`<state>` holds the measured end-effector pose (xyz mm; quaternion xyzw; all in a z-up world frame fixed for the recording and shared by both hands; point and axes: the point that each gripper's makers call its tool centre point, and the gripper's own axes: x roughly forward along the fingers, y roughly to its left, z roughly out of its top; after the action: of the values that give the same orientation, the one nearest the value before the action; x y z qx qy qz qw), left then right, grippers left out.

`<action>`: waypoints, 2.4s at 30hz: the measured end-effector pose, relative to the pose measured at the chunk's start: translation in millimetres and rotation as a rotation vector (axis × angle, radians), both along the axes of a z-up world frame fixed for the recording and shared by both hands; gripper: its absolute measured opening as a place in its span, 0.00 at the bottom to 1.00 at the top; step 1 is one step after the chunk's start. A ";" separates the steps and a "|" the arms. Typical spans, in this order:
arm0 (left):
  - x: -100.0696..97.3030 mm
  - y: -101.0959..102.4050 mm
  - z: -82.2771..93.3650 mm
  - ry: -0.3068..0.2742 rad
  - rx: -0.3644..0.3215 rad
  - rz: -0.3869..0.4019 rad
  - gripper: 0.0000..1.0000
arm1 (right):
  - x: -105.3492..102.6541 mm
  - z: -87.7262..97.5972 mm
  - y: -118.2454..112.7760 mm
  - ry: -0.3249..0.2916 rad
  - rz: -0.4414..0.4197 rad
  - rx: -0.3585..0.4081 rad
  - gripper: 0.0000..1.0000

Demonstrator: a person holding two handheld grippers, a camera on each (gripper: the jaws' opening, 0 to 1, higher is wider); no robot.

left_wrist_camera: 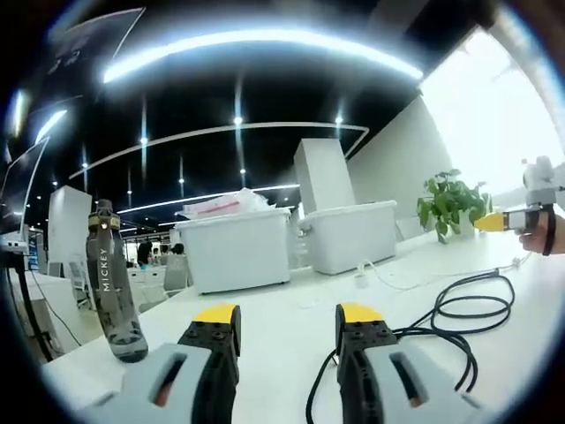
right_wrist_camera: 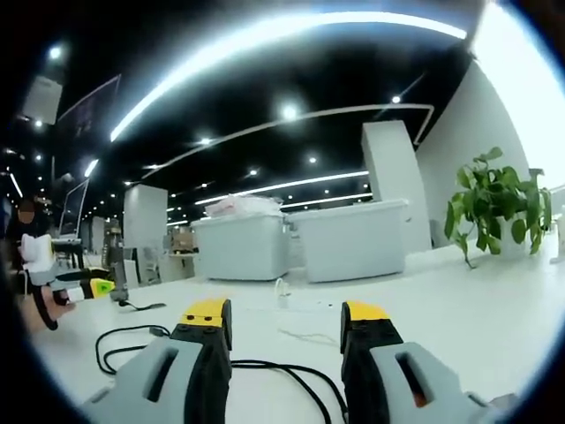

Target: Coil the Type-C to USB data cable on the desktop and secure it with Velcro straps.

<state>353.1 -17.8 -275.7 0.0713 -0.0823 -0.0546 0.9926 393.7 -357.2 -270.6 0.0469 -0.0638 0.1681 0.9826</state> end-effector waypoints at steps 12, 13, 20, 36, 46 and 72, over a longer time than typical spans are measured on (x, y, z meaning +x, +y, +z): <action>-0.8 -1.8 -1.5 0.003 0.009 -0.002 0.44 | -0.4 -1.0 0.2 0.003 0.001 -0.001 0.49; -0.7 -1.9 -1.6 0.004 0.010 -0.002 0.44 | -0.4 -1.1 0.2 0.003 0.001 -0.001 0.49; 0.1 -2.7 -1.4 0.004 0.019 -0.003 0.44 | 0.0 -1.2 0.2 0.004 0.002 -0.001 0.48; 0.8 -1.3 -1.2 0.005 0.018 0.000 0.44 | -0.2 -0.9 0.8 0.003 0.005 -0.001 0.48; 0.9 6.7 3.7 -0.003 -0.005 0.012 0.43 | -6.6 14.6 -2.7 -0.090 -0.029 -0.028 0.49; 4.7 18.7 24.1 -0.067 0.045 0.005 0.45 | -4.0 18.7 28.0 -0.037 0.143 -0.003 0.40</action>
<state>357.8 0.9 -251.5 0.0954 -0.1142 -0.0517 0.9875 389.7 -329.2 -252.0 0.0465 -0.0781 0.2387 0.9668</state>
